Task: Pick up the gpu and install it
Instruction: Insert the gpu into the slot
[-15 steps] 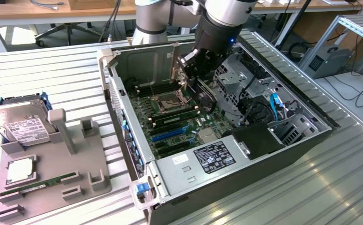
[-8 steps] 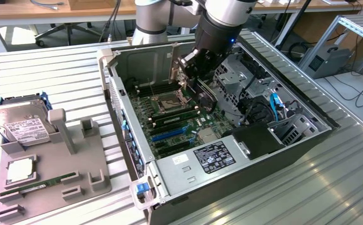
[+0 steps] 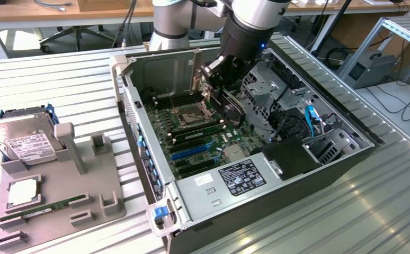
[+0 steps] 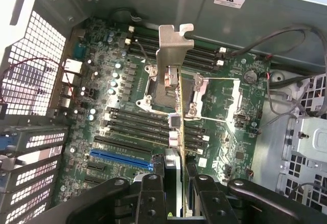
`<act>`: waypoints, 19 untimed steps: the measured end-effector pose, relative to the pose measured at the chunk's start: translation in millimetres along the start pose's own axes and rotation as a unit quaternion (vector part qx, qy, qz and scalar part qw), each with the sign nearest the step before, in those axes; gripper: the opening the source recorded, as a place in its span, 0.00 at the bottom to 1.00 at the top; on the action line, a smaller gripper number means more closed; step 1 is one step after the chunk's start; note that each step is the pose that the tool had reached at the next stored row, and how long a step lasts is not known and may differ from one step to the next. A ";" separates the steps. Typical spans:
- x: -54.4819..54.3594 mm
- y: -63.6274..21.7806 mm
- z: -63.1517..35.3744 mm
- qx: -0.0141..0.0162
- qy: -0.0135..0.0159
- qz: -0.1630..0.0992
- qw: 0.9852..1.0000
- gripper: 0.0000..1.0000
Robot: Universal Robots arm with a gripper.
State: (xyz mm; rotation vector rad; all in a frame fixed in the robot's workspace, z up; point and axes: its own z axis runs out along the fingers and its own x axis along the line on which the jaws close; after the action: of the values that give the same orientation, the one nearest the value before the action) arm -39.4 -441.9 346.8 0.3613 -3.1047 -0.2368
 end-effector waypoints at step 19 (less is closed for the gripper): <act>0.0 0.0 0.0 0.000 0.004 -0.026 1.000 0.27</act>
State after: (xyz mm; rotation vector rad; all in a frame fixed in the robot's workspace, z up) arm -39.4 -441.9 346.8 0.4411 -3.0904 -0.2361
